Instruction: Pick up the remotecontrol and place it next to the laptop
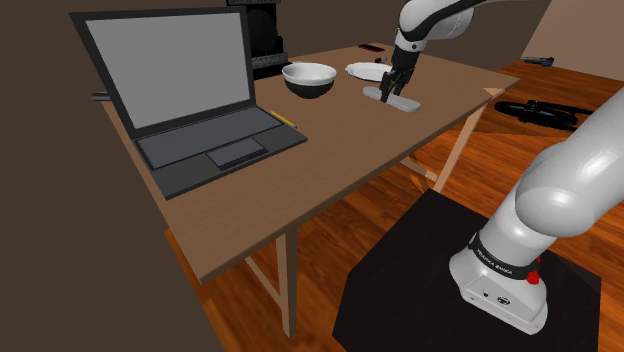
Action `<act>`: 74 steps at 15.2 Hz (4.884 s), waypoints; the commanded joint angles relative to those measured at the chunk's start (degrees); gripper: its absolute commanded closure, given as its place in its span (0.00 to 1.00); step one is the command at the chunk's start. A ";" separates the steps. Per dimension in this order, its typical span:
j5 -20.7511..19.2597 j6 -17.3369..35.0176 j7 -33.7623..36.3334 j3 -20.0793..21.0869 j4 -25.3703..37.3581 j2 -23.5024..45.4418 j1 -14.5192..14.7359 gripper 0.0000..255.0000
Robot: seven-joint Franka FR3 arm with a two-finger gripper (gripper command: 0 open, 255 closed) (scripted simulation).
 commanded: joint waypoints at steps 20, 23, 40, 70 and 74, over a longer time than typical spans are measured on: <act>-0.72 -13.23 0.81 1.02 10.34 -3.03 0.14 1.00; -0.70 -15.54 0.83 1.15 12.52 -3.16 0.20 1.00; 0.07 -28.73 0.41 1.44 27.18 -1.63 0.58 1.00; 2.49 -51.92 2.15 2.12 57.65 6.12 2.42 1.00; 0.30 -51.29 8.75 6.50 51.78 0.78 5.24 1.00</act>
